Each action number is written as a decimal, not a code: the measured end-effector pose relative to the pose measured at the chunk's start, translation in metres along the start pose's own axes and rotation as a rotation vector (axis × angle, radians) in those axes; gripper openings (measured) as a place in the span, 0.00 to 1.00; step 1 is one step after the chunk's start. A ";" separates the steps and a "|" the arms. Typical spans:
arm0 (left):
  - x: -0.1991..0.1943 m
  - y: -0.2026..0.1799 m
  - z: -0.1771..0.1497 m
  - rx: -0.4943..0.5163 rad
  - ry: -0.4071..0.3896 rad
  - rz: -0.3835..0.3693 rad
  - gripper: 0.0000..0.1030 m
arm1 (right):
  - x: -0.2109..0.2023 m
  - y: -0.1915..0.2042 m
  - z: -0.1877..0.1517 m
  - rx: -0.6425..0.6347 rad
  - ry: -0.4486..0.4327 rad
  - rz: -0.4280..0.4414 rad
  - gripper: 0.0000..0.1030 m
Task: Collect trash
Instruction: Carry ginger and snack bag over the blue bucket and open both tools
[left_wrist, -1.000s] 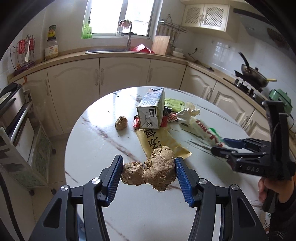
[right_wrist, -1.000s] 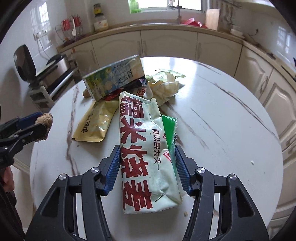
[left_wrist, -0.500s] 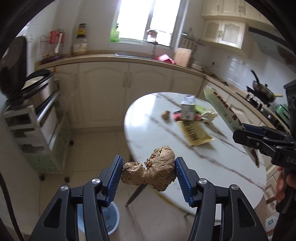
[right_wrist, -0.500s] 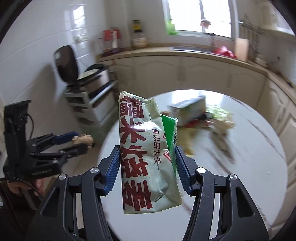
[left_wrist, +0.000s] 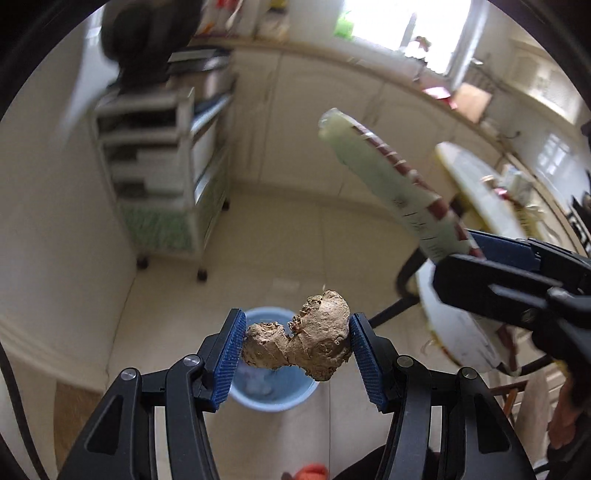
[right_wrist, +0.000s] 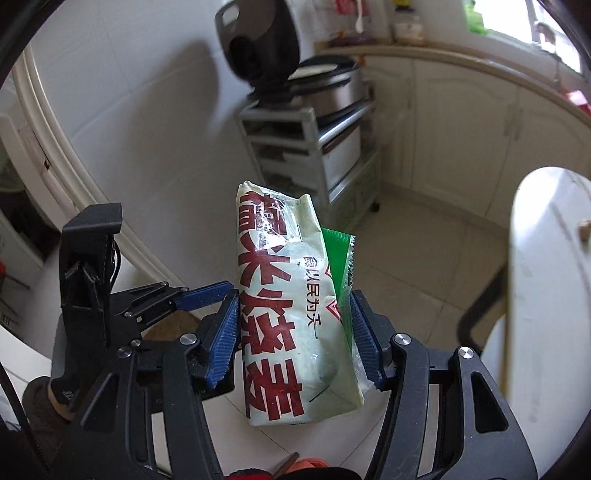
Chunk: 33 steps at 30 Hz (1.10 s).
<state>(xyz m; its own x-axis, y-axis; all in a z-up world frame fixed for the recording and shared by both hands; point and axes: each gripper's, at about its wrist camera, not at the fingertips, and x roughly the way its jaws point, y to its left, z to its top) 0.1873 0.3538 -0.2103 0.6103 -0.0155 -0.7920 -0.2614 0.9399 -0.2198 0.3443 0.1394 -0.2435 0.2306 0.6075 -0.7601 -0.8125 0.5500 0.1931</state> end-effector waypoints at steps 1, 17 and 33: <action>0.008 0.008 -0.003 -0.015 0.021 0.009 0.52 | 0.011 0.002 0.000 -0.003 0.018 -0.007 0.53; 0.101 -0.010 0.028 -0.016 0.196 0.029 0.60 | 0.111 -0.056 -0.022 0.093 0.191 -0.057 0.54; 0.034 -0.023 0.018 -0.060 0.089 0.110 0.60 | 0.081 -0.034 -0.016 0.075 0.118 -0.063 0.70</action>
<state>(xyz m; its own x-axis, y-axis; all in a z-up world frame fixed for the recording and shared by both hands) 0.2269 0.3379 -0.2219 0.5073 0.0534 -0.8601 -0.3689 0.9154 -0.1608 0.3820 0.1609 -0.3209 0.2114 0.5014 -0.8390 -0.7549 0.6290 0.1857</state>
